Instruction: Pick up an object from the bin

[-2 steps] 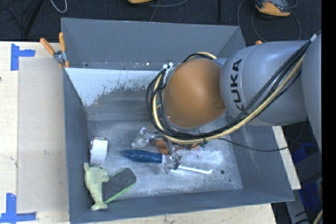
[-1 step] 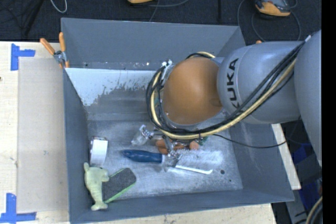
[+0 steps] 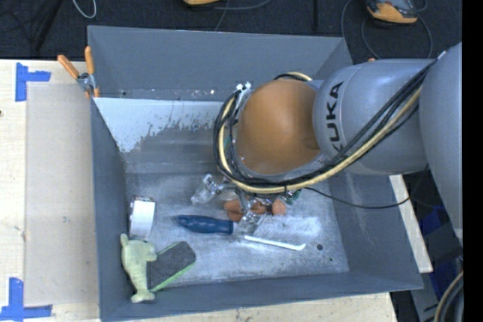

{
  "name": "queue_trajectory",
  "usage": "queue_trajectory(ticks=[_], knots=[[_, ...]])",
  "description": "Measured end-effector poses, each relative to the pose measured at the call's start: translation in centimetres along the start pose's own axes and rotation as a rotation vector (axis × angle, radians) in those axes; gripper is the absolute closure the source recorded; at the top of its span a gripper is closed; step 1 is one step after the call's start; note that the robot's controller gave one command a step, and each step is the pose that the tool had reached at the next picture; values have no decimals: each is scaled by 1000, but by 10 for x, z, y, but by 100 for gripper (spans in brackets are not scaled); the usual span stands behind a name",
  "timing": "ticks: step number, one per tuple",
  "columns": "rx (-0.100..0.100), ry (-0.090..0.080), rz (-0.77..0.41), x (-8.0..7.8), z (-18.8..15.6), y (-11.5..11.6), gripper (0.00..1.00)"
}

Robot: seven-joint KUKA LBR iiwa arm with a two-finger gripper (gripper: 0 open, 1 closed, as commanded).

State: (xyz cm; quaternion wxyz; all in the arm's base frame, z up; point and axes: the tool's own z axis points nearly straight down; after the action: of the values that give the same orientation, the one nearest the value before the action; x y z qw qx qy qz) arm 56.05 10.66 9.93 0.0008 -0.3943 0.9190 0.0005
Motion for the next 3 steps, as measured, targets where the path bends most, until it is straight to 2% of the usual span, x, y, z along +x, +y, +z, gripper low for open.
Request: queue_trajectory(ticks=[1, 2, 3], knots=[[-10, 4, -216, 0, 23, -6, 0], [2, -4, -253, -11, 22, -12, 100], [2, -4, -252, -11, 22, -12, 100]])
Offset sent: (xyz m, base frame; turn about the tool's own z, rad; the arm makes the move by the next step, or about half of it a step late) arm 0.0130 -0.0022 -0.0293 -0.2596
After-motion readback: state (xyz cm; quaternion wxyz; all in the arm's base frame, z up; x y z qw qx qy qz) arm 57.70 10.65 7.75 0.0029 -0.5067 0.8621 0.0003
